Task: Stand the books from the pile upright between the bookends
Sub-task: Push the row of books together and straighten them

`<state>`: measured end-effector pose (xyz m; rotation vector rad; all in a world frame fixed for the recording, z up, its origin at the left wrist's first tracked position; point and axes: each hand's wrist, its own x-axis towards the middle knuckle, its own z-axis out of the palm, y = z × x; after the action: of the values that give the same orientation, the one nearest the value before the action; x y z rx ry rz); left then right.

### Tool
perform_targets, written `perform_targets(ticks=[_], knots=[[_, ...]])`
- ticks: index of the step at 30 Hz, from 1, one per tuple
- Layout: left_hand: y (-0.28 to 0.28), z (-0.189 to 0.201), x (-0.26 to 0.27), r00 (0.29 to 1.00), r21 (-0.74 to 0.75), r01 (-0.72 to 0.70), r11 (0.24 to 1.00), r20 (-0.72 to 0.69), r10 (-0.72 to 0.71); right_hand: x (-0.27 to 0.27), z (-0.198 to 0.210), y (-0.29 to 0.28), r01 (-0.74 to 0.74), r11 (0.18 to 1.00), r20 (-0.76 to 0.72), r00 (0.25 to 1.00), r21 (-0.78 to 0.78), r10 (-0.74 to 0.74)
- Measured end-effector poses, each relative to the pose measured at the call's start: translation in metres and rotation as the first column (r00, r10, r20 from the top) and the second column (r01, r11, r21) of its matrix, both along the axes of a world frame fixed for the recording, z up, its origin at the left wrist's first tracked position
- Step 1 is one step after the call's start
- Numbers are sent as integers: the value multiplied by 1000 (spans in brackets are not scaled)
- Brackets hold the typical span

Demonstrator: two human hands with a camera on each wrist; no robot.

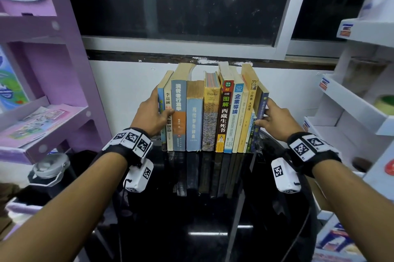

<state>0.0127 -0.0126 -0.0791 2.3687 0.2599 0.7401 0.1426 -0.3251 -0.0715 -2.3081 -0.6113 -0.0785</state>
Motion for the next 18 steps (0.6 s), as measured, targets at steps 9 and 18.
perform_targets(ticks=[9,18], knots=[[7,8,-15,993,-6,69,998,-91,-69,-12,5,-10,29,989,10,1000,-143,-28],[14,30,-38,993,114,55,992,-114,-42,-48,13,-6,223,974,544,823,-42,-165]])
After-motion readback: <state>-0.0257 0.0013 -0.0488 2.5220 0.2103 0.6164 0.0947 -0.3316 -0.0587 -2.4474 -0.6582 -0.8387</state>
